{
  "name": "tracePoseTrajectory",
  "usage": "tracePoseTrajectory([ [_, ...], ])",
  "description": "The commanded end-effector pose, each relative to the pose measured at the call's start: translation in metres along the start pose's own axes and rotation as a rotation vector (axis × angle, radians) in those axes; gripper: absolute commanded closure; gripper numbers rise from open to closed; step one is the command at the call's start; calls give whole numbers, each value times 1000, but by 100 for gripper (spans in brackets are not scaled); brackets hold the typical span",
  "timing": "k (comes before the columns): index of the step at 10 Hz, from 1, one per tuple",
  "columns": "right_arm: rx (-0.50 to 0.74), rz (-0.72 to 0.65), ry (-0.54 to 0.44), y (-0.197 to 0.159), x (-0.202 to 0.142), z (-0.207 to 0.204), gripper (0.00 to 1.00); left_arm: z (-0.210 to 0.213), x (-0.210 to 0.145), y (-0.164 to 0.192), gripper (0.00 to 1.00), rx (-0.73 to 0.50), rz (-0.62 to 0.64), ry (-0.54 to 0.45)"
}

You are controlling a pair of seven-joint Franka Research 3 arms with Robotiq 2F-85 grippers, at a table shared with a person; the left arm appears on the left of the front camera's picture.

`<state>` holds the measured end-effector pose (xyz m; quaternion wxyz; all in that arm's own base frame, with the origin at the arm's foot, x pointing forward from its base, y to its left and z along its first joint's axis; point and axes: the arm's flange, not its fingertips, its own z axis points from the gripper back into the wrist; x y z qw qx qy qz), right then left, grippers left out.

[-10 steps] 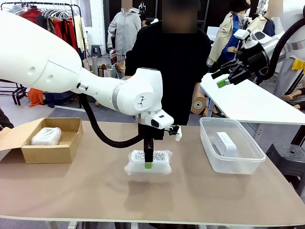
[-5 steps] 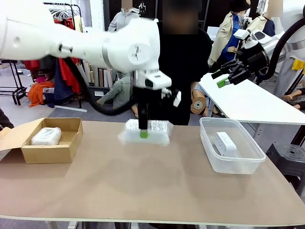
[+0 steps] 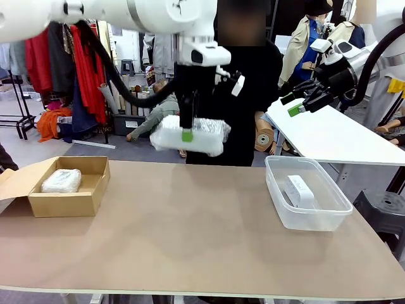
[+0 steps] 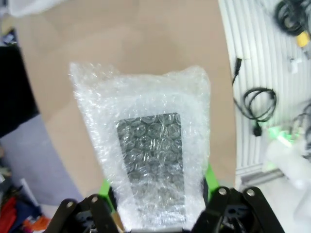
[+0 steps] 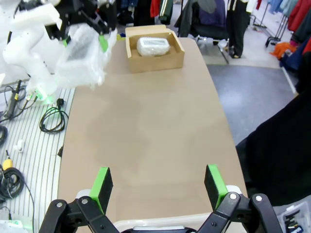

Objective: Separate and place wrapped and unwrapped clocks.
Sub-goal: Pick up the Digital clock indicated by the person, then if the picked Digital clock is wrapped, place it in the Package Box ; if not, place it in the Organizing box.

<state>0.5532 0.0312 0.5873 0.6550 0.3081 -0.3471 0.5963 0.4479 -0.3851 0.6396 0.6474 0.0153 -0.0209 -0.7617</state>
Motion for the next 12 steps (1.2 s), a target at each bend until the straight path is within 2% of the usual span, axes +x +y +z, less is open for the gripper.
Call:
tracePoseTrajectory([
  [1, -4, 15, -3, 2, 1, 0, 0, 21, 7, 14, 100, 35, 20, 37],
  [12, -4, 15, -3, 2, 1, 0, 0, 24, -1, 8, 100, 49, 5, 19],
])
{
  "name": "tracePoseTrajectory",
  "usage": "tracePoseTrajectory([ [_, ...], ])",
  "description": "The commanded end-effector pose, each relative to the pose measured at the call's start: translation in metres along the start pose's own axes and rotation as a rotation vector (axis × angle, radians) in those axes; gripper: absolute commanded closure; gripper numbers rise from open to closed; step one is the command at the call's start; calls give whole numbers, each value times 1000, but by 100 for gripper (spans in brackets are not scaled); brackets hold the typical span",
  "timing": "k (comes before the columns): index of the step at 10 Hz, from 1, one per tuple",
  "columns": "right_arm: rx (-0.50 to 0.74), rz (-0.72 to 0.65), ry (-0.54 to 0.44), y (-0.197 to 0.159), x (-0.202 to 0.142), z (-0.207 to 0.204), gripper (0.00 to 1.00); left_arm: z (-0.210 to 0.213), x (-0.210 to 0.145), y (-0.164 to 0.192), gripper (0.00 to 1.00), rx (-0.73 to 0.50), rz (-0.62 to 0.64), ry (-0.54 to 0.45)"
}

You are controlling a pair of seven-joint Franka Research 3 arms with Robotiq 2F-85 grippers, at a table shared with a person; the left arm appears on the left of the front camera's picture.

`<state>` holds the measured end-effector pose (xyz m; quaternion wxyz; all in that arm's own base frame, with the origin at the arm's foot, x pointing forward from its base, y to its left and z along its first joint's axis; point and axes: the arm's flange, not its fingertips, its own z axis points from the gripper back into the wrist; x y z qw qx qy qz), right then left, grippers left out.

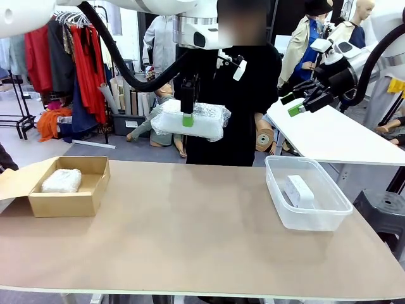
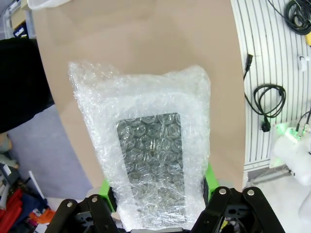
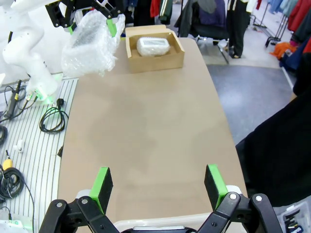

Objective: Separate and place wrapped and unwrapped clocks.
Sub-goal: If the picked Digital clock is wrapped, place it in the Package Box ; if not, place it in the Organizing box.

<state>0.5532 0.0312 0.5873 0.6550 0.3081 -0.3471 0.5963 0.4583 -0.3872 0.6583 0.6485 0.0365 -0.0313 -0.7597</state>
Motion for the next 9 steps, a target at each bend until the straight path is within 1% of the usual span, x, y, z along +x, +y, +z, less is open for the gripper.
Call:
tracePoseTrajectory([
  [1, -4, 15, -3, 2, 1, 0, 0, 6, -2, -3, 100, 5, 2, 0],
  [9, -4, 15, -3, 2, 1, 0, 0, 6, -2, -3, 100, 5, 2, 0],
])
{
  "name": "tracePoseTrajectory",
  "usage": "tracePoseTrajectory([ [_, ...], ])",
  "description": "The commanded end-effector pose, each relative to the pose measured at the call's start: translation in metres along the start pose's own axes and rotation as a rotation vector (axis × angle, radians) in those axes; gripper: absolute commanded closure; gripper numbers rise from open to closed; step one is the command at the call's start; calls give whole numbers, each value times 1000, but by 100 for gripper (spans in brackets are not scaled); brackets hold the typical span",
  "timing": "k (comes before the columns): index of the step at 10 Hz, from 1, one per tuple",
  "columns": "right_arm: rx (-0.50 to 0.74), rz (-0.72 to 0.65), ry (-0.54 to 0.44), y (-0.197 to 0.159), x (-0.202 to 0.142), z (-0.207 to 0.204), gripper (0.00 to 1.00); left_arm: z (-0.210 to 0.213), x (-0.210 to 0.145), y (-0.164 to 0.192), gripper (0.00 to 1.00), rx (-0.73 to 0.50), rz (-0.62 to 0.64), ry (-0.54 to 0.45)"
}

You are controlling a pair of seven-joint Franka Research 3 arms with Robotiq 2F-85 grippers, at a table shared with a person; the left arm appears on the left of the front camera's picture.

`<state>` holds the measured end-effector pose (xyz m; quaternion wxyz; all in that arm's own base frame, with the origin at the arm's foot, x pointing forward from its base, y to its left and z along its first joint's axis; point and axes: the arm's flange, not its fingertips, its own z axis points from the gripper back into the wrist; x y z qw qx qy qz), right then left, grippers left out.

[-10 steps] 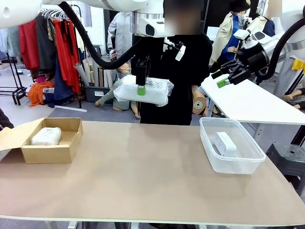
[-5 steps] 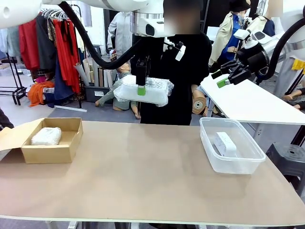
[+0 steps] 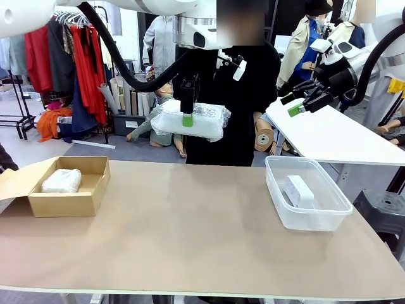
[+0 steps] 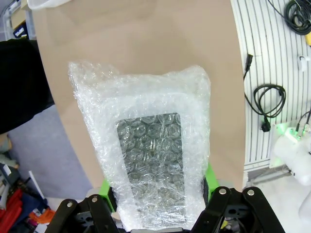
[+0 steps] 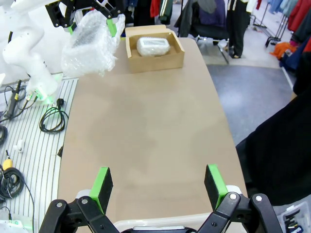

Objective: Separate and place wrapped and unwrapped clocks.
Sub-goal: If the picked Digital clock is wrapped, place it in the Package Box ; if not, place it in the Organizing box.

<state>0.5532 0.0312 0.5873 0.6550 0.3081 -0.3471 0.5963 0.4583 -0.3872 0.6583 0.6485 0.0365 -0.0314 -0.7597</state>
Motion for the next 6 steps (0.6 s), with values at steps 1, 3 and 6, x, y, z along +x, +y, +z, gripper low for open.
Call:
tracePoseTrajectory([
  [1, -4, 15, -3, 2, 1, 0, 0, 6, -2, -3, 100, 5, 2, 0],
  [3, -4, 15, -3, 2, 1, 0, 0, 6, -2, -3, 100, 5, 2, 0],
  [6, -4, 15, -3, 2, 1, 0, 0, 17, -20, -2, 100, 36, 186, 59],
])
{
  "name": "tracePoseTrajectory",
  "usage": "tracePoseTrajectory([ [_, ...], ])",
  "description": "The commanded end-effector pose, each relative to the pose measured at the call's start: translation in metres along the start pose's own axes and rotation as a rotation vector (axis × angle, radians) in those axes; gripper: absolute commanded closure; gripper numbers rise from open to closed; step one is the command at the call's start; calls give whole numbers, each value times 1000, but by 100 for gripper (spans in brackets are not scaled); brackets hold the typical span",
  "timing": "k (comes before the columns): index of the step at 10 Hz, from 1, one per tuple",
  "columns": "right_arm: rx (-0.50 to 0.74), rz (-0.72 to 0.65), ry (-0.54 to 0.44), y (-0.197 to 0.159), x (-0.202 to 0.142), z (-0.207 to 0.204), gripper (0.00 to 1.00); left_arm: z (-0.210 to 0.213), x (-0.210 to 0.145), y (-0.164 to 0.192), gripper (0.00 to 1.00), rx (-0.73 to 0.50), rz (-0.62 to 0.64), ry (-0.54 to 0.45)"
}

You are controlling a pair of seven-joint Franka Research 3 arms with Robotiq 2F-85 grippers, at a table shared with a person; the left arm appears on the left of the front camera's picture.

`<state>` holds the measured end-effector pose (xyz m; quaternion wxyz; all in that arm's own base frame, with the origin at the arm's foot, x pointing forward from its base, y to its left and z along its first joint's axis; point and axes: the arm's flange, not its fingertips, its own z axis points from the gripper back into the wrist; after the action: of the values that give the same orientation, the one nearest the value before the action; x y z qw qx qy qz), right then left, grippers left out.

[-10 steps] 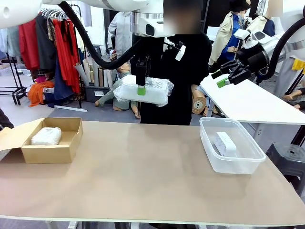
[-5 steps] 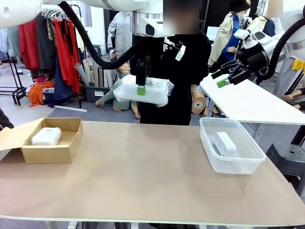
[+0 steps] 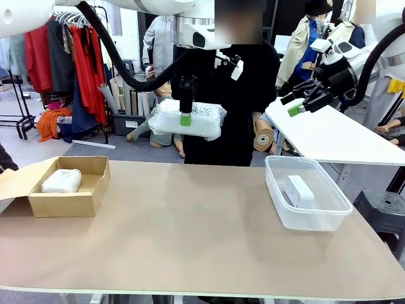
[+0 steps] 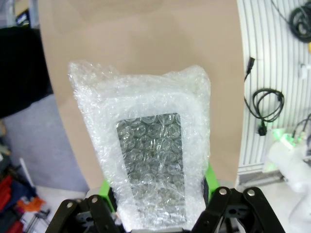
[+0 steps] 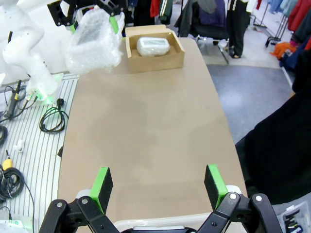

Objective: Separate and place wrapped and unwrapped clocks.
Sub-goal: If the picked Digital clock is wrapped, place it in the Package Box ; if not, place it in the Organizing box.

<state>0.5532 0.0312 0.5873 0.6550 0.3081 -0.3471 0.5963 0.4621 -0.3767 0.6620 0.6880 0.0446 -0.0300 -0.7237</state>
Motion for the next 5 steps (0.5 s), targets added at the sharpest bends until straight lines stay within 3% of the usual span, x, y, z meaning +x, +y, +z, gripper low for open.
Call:
tracePoseTrajectory([
  [1, -4, 15, -3, 2, 1, 0, 0, 17, -19, -5, 100, 46, 119, 41],
  [2, -4, 15, -3, 2, 1, 0, 0, 20, -35, -2, 100, 74, 259, 87],
  [5, -4, 15, -3, 2, 1, 0, 0, 21, -104, 0, 100, 87, 686, 64],
])
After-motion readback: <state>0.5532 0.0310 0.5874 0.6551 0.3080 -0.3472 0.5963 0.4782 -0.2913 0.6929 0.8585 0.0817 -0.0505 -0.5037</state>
